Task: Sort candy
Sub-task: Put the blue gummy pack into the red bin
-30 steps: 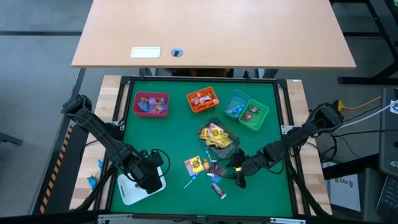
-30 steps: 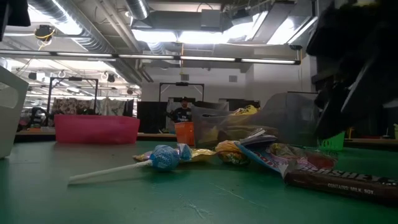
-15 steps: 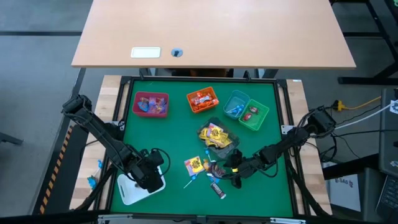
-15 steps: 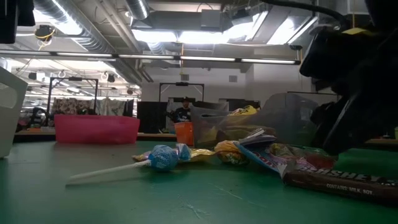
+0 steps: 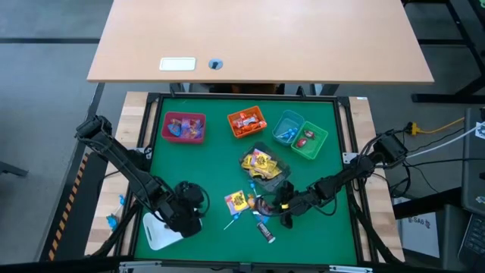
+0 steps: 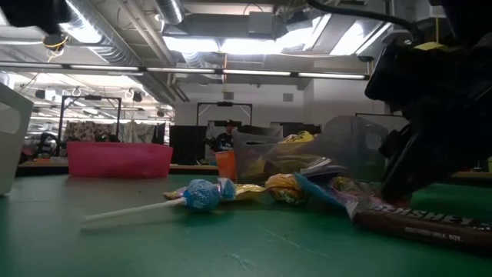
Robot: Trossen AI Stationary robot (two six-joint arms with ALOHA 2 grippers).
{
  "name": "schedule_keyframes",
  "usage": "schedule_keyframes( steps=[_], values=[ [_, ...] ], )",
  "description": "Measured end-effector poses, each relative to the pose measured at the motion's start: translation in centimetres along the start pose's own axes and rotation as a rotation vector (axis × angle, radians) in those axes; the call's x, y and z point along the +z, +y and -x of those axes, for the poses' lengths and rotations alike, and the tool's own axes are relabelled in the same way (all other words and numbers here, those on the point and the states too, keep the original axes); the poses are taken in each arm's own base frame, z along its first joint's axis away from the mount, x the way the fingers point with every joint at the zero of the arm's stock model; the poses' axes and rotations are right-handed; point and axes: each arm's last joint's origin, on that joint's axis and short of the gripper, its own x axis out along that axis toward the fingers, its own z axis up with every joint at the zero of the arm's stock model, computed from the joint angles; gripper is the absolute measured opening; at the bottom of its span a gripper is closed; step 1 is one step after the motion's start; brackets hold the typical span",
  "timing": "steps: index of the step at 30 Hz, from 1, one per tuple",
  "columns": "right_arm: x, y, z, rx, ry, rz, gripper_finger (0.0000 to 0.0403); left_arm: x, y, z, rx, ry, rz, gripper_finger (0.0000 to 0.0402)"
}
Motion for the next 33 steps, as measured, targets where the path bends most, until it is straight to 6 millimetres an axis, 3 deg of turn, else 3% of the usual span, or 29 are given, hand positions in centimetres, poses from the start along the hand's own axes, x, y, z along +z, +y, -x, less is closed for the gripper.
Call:
schedule_keyframes(
  steps=[7, 20, 33],
  values=[
    [0.0, 0.2, 0.0, 0.042, 0.017, -0.004, 0.0008, 0.8, -0.7, 0.1, -0.011, -0.165, -0.138, 0.0152],
    [1.3, 0.7, 1.5, 0.061, -0.051, 0.009, 0.0007, 1.6, -1.0, 0.2, 0.054, -0.344, -0.309, 0.0152],
    [4.8, 0.3, 3.9, -0.026, -0.307, 0.061, 0.0002, 4.5, -0.7, -0.3, 0.02, -0.435, -0.178, 0.0152]
  ],
)
